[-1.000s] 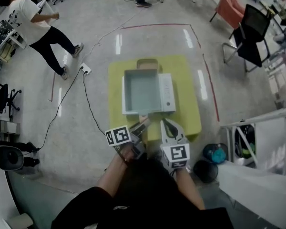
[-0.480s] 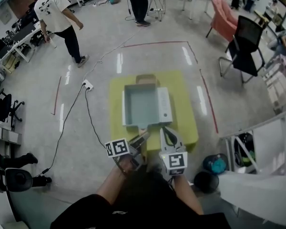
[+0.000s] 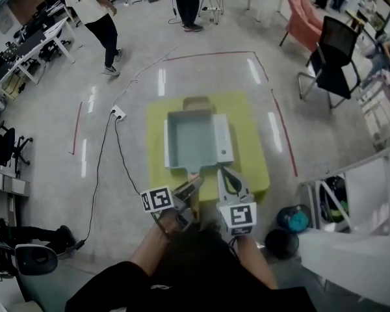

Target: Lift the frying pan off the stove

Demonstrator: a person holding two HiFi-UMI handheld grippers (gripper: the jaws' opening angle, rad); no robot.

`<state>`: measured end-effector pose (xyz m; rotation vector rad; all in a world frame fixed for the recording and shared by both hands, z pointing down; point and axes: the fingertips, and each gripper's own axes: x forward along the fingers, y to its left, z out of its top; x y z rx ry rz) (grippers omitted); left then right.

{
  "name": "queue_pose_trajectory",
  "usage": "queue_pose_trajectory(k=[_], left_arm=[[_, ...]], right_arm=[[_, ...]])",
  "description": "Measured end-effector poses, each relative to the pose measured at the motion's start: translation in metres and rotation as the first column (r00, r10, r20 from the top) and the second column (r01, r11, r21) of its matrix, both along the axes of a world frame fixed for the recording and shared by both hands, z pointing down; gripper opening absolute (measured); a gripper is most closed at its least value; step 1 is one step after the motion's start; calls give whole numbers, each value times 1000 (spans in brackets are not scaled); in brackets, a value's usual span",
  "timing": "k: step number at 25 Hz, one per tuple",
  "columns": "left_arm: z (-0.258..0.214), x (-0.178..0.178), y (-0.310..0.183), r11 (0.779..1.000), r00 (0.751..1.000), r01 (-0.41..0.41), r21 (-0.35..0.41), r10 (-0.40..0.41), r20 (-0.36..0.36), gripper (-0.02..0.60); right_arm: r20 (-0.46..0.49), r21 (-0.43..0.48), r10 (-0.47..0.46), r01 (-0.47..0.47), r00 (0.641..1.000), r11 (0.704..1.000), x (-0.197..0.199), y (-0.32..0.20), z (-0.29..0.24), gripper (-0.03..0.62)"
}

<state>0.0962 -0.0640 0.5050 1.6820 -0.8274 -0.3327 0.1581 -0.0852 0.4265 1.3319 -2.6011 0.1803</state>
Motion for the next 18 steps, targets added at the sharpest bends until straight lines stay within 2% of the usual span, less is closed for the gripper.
queue_pose_trajectory(k=[12,18], left_arm=[[-2,5,-5,1000,1000,-23,-7,23,-2,196],[0,7,-13,1000,999,-21,-13,21,-28,196]], right_arm=[[4,-20,11,-11,1000,1000,6,-6,2,15],[11,-15,16,-16,1000,1000,6,-14,1,15]])
